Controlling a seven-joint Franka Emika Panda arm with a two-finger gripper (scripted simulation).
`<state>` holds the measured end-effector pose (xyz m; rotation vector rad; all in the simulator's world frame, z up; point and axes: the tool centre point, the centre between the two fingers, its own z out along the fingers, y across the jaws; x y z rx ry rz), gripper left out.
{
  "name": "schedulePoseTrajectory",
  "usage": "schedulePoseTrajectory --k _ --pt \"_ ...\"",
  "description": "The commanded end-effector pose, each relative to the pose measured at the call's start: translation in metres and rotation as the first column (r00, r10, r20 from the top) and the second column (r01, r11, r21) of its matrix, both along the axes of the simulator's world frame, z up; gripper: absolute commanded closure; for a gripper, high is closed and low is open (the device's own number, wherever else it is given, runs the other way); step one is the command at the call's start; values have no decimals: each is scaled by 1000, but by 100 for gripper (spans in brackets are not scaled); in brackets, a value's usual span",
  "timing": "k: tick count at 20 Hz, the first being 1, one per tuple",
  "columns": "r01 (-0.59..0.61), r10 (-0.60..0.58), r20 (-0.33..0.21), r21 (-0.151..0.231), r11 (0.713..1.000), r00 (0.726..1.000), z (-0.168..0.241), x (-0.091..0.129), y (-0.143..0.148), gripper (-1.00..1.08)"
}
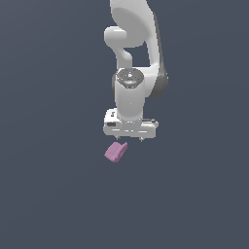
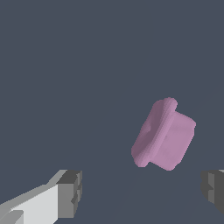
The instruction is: Pick up the object and move it to a goal position.
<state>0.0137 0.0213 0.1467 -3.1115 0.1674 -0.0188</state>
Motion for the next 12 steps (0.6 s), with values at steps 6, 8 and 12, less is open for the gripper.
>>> schedulePoseTrajectory --k 6,8,12 --pt "216 -216 -10 -7 976 976 -28 4 -24 -92" --pt "270 -270 -12 -10 963 963 -35 5 -31 -92" --pt "354 -355 -14 -17 935 935 -47 6 -41 -92"
